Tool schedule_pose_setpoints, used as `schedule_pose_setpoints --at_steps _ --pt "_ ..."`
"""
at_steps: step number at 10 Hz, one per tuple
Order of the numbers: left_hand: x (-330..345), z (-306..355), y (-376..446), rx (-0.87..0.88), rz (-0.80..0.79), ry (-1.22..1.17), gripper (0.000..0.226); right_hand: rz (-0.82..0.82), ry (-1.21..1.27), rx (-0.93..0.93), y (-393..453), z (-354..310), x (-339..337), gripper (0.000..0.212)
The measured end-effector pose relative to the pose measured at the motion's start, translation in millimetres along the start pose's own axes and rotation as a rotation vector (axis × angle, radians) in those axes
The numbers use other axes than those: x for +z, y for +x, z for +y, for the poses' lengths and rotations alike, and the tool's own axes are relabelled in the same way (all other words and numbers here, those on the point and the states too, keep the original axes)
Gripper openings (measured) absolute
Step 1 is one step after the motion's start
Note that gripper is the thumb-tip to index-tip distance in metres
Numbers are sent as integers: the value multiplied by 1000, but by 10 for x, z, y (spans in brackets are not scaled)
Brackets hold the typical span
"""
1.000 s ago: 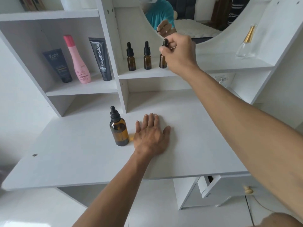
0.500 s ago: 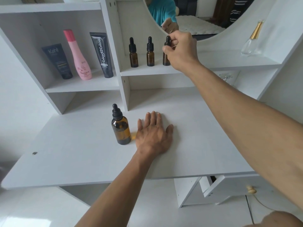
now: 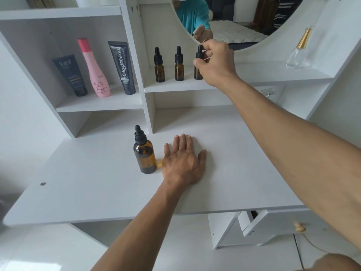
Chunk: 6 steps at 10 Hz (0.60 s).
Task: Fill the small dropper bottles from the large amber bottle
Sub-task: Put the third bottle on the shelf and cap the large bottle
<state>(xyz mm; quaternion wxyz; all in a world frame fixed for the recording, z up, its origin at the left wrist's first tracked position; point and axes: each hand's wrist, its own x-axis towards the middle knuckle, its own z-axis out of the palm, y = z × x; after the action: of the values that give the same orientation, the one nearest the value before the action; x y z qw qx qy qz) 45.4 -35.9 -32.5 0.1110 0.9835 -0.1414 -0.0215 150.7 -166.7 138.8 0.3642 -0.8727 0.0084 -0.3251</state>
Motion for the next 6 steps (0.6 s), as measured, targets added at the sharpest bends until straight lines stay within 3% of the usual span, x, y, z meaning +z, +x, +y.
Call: schedule_pose_setpoints --at_steps 2,3,4,5,6 --pt "1 -4 0 1 -4 -3 75 -5 41 23 -50 26 -61 63" --pt "4 -10 -3 6 -11 -6 75 53 30 -22 -162 16 -133 63" --pt "-2 -9 -9 16 -4 -16 76 172 65 -87 -390 -6 -203 47" --pt "-1 -25 -7 26 -1 -28 75 172 128 -91 -695 13 -221 35" --pt "2 -41 -24 47 34 -38 73 72 173 -52 -1038 69 -196 32"
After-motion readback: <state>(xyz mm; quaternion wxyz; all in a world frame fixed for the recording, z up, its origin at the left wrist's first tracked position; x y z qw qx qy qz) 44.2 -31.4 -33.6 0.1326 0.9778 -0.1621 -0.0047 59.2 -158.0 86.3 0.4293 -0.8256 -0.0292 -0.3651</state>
